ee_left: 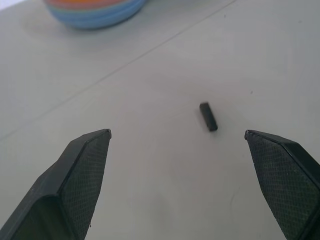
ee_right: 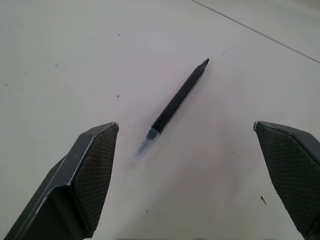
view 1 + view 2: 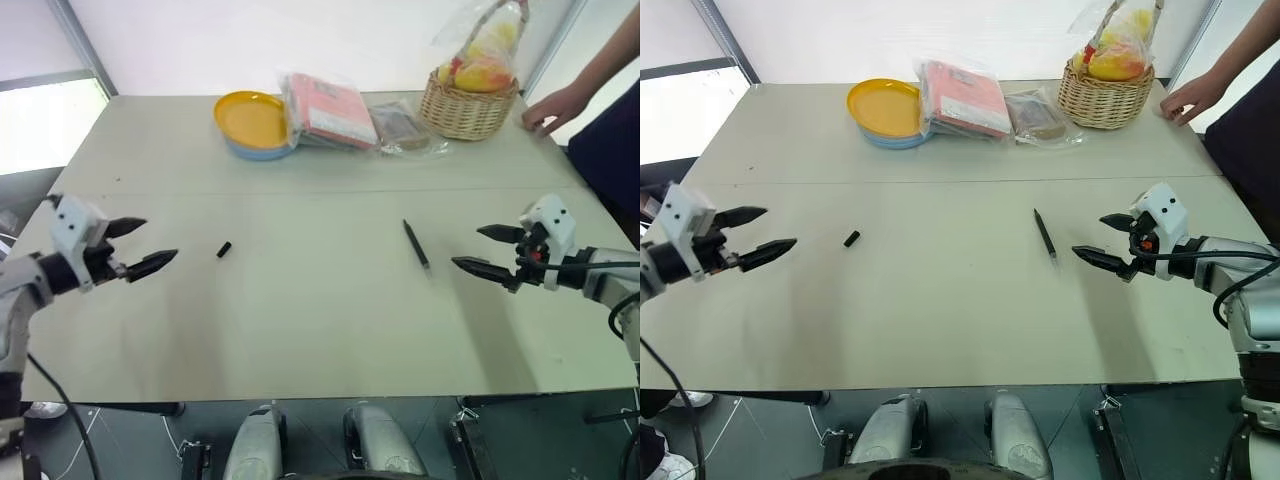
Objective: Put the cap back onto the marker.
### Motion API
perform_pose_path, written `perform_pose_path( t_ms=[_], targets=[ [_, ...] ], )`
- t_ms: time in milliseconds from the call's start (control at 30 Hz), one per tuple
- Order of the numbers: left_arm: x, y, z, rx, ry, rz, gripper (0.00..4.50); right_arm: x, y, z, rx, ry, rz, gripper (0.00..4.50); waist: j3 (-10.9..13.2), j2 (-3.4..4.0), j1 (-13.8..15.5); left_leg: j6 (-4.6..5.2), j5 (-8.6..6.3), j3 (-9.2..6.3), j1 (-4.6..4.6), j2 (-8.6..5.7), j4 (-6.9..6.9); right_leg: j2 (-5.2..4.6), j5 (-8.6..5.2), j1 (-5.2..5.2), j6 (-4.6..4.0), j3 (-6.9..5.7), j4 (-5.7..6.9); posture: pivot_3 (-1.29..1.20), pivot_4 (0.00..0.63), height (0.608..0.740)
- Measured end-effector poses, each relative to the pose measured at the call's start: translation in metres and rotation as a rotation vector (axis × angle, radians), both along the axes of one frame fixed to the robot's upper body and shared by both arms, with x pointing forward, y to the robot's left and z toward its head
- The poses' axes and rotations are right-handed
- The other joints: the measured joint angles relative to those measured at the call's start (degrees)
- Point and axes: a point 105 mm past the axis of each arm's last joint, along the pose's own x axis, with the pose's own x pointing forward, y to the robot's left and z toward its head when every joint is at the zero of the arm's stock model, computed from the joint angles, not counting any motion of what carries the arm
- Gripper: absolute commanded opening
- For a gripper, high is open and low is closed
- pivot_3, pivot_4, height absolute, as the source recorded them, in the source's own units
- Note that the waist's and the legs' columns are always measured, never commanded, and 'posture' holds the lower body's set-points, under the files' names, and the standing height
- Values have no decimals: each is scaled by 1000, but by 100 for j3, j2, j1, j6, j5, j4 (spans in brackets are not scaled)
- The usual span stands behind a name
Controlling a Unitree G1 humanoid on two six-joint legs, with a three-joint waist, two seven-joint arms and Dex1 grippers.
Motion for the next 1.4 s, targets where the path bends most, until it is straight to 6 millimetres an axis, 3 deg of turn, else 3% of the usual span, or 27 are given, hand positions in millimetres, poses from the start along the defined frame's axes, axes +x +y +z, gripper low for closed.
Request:
perform_pose_path(
  t_ms=[233,433,567,700,767,1000,1233,1400],
  targets=[
    [20,-52,20,37,-7,-307,4500,11,-2,-2,-67,-37,-51,4480,-1,0,-33,0,0,5,0,-6,1,10,10,0,18,2,0,0,150,740],
    [26,-97,-2,24,56,-507,4500,34,-3,-13,-52,-80,-262,4480,-1,0,-53,1,1,-1,-6,-1,1,26,11,-14,20,3,19,0,150,740],
    [32,-113,1,11,30,-560,4500,44,20,-22,106,-49,-419,4480,-2,2,-46,0,2,-12,-18,0,6,27,11,-22,20,2,30,0,150,740],
    [41,-123,3,10,-14,-567,4500,43,64,-24,223,-46,-479,4480,-5,6,-39,0,2,-15,-24,-1,7,25,11,-25,20,1,32,0,150,740],
    [43,-122,-1,9,-14,-554,4500,43,74,-26,230,-51,-509,4480,-5,5,-38,0,2,-14,-29,-4,10,21,12,-27,21,-1,29,0,150,740],
    [42,-119,-6,5,-4,-538,4500,47,84,-45,204,-37,-624,4480,-5,5,-42,0,2,-15,-35,-6,10,19,12,-29,21,-2,26,0,150,740],
    [39,-118,-2,-2,-14,-534,4500,48,83,-51,185,-24,-625,4480,-6,5,-48,0,2,-19,-34,-5,9,21,12,-28,21,-5,26,0,150,740],
    [37,-118,-5,-8,-5,-523,4500,51,83,-69,150,22,-616,4480,-6,4,-65,0,2,-19,-33,-5,9,22,12,-29,21,-4,27,0,150,740]
  ],
)
